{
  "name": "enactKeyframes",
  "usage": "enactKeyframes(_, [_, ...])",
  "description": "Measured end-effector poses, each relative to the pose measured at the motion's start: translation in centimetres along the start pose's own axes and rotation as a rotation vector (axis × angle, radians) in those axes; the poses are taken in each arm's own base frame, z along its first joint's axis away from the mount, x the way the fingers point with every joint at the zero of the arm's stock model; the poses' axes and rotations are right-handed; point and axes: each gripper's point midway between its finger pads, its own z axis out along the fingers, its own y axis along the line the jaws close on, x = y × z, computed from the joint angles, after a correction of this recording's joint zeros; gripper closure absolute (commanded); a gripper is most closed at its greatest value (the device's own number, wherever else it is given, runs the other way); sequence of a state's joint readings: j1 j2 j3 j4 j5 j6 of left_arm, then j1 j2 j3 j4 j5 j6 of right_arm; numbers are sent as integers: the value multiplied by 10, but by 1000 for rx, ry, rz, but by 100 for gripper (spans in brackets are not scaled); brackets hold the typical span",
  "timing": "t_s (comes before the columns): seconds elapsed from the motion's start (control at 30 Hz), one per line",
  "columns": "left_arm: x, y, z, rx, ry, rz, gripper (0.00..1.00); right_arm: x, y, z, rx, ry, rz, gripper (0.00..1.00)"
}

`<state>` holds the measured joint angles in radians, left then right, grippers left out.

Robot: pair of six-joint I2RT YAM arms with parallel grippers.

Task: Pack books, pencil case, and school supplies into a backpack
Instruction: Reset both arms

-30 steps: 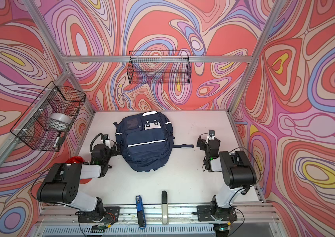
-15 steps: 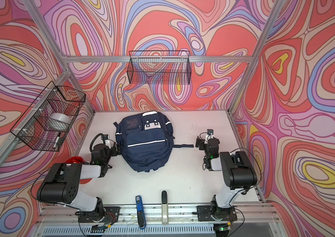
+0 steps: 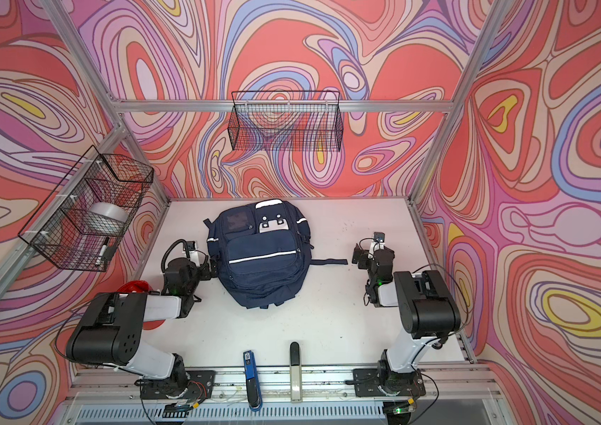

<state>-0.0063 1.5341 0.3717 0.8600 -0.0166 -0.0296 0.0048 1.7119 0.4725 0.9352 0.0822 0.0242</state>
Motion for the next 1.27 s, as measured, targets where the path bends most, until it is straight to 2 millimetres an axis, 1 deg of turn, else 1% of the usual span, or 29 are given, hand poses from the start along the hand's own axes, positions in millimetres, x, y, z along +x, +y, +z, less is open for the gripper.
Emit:
enactKeyframes(0.3, [0,0,0,2,2,0,0,-1,0,0,-2,-3,0,2])
enactKeyframes(0.4, [0,0,0,2,2,1,0,-3,7,-8,-42,0,-17,2])
enactKeyframes(0.43, [0,0,0,2,2,1,0,-10,10,-15,-58,-8,-24,2])
enactKeyframes(0.53, [0,0,0,2,2,1,0,-48,18,-32,-98,-116,-36,2])
enactKeyframes(0.57, [0,0,0,2,2,1,0,-55,19,-33,-104,-145,-38,2])
enactKeyframes(0.6, [0,0,0,2,2,1,0,-56,20,-33,-109,-151,-40,2])
enactKeyframes(0.67, [0,0,0,2,2,1,0,-41,22,-24,-119,-110,-49,2])
enactKeyframes(0.77, [0,0,0,2,2,1,0,-7,17,-4,-85,-8,-34,2])
enactKeyframes(0.83, [0,0,0,2,2,1,0,6,12,-1,-64,29,-28,2])
enactKeyframes(0.9, [0,0,0,2,2,1,0,9,9,0,-53,35,-22,2])
enactKeyframes(1.27, [1,0,0,2,3,1,0,2,7,0,-40,10,-12,2])
